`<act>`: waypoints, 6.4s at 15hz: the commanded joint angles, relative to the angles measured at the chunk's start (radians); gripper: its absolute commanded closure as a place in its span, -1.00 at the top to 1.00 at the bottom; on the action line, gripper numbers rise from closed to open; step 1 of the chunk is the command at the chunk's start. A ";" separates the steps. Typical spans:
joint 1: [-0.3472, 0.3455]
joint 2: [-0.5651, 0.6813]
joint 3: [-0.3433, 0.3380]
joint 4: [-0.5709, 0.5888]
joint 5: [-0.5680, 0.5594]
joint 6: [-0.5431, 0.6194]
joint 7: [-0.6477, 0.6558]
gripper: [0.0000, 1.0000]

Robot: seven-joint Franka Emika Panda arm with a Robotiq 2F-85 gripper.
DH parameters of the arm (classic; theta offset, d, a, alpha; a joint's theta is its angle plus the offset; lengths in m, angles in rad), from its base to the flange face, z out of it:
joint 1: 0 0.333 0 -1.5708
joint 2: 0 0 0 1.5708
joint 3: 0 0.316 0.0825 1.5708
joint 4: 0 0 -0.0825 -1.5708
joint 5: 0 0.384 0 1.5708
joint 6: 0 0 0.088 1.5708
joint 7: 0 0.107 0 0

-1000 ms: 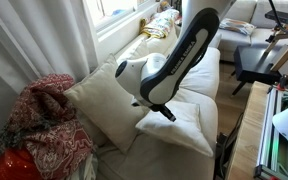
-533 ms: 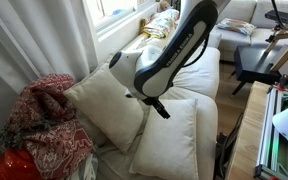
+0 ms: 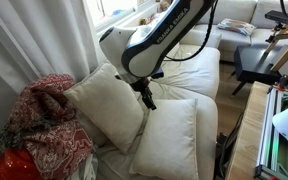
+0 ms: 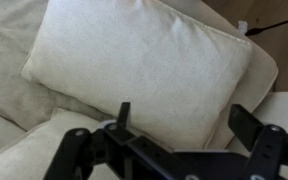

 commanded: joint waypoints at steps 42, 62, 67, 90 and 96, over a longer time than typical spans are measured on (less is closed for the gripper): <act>0.016 0.372 -0.248 0.676 0.444 0.453 1.199 0.69; -0.049 0.036 -0.178 0.468 0.467 0.085 1.484 -0.91; -0.071 -0.127 -0.118 0.343 0.535 0.058 1.426 -0.91; -0.027 -0.340 -0.118 0.099 0.570 0.063 1.957 -0.91; -0.066 -0.439 -0.091 -0.106 0.700 0.077 2.129 -0.91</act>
